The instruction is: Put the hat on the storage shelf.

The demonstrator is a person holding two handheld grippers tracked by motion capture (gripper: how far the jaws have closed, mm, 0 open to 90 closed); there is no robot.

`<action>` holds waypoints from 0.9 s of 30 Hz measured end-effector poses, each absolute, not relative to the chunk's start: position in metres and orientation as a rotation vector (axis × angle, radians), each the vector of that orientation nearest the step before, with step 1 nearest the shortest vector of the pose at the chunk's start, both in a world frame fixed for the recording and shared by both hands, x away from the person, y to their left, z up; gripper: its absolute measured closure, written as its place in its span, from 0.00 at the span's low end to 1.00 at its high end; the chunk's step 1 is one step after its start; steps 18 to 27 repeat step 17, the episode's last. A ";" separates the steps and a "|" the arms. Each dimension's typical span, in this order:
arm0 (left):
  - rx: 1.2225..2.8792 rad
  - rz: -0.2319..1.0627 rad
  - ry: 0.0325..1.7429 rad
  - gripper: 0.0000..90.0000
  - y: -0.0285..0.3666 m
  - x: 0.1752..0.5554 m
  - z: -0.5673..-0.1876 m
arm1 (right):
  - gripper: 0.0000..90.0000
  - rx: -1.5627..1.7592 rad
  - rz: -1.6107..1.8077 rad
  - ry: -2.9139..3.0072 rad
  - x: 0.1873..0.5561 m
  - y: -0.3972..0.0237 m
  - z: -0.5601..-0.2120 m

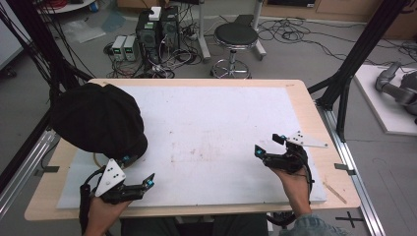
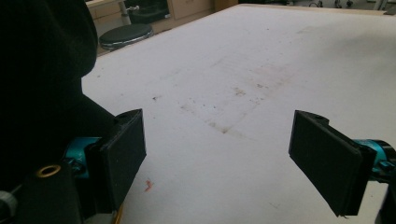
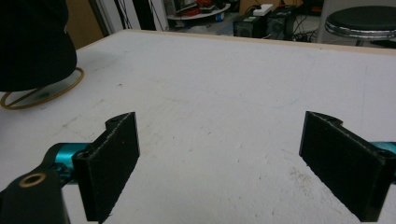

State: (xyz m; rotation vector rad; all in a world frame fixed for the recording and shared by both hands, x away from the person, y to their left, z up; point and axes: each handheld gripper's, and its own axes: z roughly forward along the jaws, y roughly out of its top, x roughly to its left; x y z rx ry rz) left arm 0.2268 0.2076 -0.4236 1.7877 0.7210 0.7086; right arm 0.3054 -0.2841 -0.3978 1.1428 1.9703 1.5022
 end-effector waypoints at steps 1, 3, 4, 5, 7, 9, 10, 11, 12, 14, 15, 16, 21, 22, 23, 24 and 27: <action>1.786 0.708 0.723 0.21 0.207 0.227 -0.424 | 0.13 1.143 1.502 1.970 0.305 -0.284 -0.398; 1.785 0.706 0.724 0.21 0.207 0.227 -0.424 | 0.13 1.141 1.504 1.966 0.305 -0.285 -0.401; 1.785 0.707 0.725 0.21 0.207 0.227 -0.424 | 0.13 1.140 1.501 1.965 0.304 -0.286 -0.402; 1.786 0.707 0.725 0.21 0.207 0.227 -0.424 | 0.13 1.140 1.501 1.965 0.304 -0.286 -0.402; 1.787 0.710 0.722 0.21 0.208 0.227 -0.424 | 0.13 1.144 1.517 1.943 0.302 -0.288 -0.402; 1.787 0.710 0.721 0.21 0.208 0.227 -0.424 | 0.13 1.148 1.539 1.919 0.301 -0.290 -0.403; 1.787 0.708 0.723 0.21 0.208 0.227 -0.424 | 0.13 1.149 1.548 1.907 0.301 -0.291 -0.403; 1.787 0.708 0.722 0.21 0.207 0.227 -0.424 | 0.13 1.157 1.552 1.907 0.300 -0.292 -0.403; 1.789 0.709 0.718 0.21 0.207 0.227 -0.424 | 0.13 1.166 1.551 1.910 0.300 -0.292 -0.403; 1.789 0.707 0.720 0.21 0.206 0.227 -0.424 | 0.13 1.154 1.556 1.903 0.299 -0.294 -0.402; 1.791 0.707 0.717 0.21 0.206 0.227 -0.424 | 0.13 1.154 1.556 1.903 0.299 -0.294 -0.402; 1.792 0.708 0.716 0.21 0.206 0.227 -0.424 | 0.13 1.155 1.561 1.902 0.299 -0.294 -0.402; 1.795 0.709 0.714 0.21 0.206 0.227 -0.424 | 0.13 1.155 1.558 1.903 0.298 -0.295 -0.402; 1.795 0.709 0.714 0.21 0.206 0.227 -0.424 | 0.13 1.155 1.558 1.903 0.298 -0.295 -0.402; 1.795 0.709 0.714 0.21 0.206 0.227 -0.424 | 0.13 1.155 1.558 1.903 0.298 -0.295 -0.402; 1.795 0.709 0.714 0.21 0.206 0.227 -0.424 | 0.13 1.155 1.558 1.903 0.298 -0.295 -0.402; 1.795 0.709 0.714 0.21 0.206 0.227 -0.424 | 0.13 1.155 1.558 1.903 0.298 -0.295 -0.402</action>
